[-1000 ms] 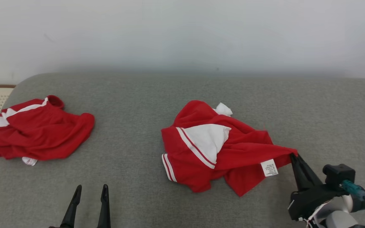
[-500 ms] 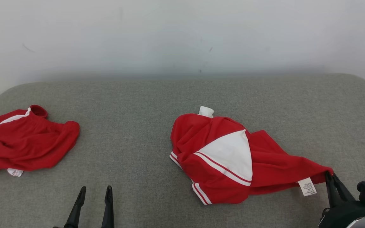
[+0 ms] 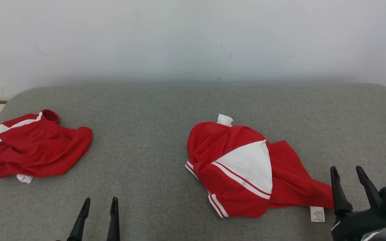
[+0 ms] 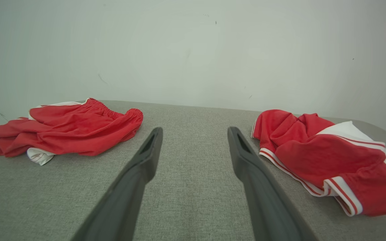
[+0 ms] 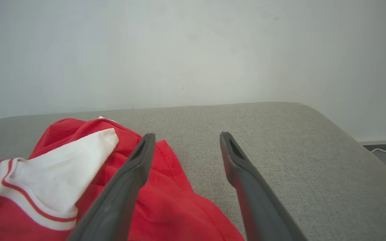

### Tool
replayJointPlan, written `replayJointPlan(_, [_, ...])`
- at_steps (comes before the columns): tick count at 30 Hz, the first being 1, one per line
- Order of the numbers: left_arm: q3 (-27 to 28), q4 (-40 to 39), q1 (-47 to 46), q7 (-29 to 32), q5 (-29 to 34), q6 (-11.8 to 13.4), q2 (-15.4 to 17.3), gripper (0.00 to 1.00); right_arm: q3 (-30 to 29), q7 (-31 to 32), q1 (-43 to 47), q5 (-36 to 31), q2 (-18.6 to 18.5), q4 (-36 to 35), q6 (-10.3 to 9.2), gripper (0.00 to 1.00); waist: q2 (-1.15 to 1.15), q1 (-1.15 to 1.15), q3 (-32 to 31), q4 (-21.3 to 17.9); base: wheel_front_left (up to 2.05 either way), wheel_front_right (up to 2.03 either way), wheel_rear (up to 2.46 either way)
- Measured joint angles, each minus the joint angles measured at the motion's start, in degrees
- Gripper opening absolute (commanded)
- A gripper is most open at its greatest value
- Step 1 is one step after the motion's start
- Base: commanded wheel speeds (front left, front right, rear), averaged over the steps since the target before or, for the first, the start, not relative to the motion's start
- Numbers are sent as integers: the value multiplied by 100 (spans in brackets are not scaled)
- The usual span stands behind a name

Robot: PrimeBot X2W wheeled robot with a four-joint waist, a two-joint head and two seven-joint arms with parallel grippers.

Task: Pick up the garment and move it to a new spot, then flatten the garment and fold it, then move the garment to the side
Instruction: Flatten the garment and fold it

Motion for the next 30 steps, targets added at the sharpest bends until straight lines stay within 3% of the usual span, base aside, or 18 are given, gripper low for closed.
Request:
replayJointPlan(5, [-2, -36, 2, 0, 5, 0, 0, 100, 105, -597, 4, 2, 235, -110, 0, 100, 0, 0, 0, 26, 0, 0, 0])
replayJointPlan(14, [-124, -23, -9, 0, -122, -67, 1, 100, 223, -870, 88, -38, 441, -5, 0, 100, 0, 0, -5, 27, 0, 0, 0])
replayJointPlan(24, [-1493, 719, -487, 0, -374, -680, -1, 100, 393, -938, -66, -44, 493, 152, 0, 100, 0, 0, 73, -88, 0, 0, 0])
replayJointPlan(30, [-2175, 1412, -934, 0, -736, -822, -7, 100, 524, -967, -246, -11, 541, 219, 0, 100, 0, 0, 153, -337, 0, 0, 0])
